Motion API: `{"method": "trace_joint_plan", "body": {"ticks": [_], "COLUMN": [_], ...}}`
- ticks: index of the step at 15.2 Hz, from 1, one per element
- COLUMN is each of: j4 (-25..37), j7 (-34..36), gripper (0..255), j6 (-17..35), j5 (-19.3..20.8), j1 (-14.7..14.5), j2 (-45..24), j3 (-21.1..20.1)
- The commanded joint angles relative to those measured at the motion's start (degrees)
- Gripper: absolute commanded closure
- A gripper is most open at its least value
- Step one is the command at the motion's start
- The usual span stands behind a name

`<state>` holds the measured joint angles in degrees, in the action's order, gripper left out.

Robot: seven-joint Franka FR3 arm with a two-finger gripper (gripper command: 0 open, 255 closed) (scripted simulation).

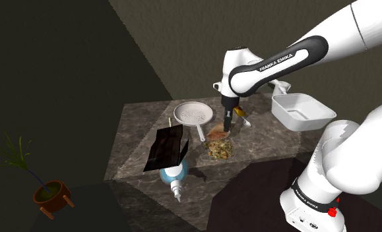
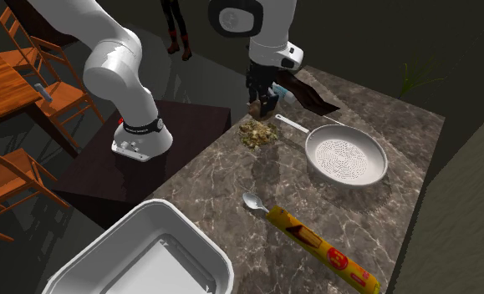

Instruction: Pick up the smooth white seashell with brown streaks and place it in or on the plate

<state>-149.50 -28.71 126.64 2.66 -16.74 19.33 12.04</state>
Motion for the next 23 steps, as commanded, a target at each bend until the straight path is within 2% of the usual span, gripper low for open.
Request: {"method": "trace_joint_plan", "body": {"ticks": [1, 9, 16, 17, 22, 23], "j4": [-0.7, -3.0, -3.0, -3.0, -3.0, -2.2], "j7": [-0.1, -1.0, -1.0, -1.0, -1.0, -0.8], "gripper": [255, 255, 255, 0, 0, 0], "j6": [2.0, 9.2, 9.2, 9.2, 9.2, 6.8], "j5": [-0.2, -1.1, -1.1, -1.1, -1.1, -0.8], "j1": [-0.1, -0.5, -0.5, -0.5, -0.5, -0.4], "j2": [-1.3, -6.2, -6.2, -6.2, -6.2, -4.6], "j3": [0.1, 0.7, 0.7, 0.7, 0.7, 0.5]}}
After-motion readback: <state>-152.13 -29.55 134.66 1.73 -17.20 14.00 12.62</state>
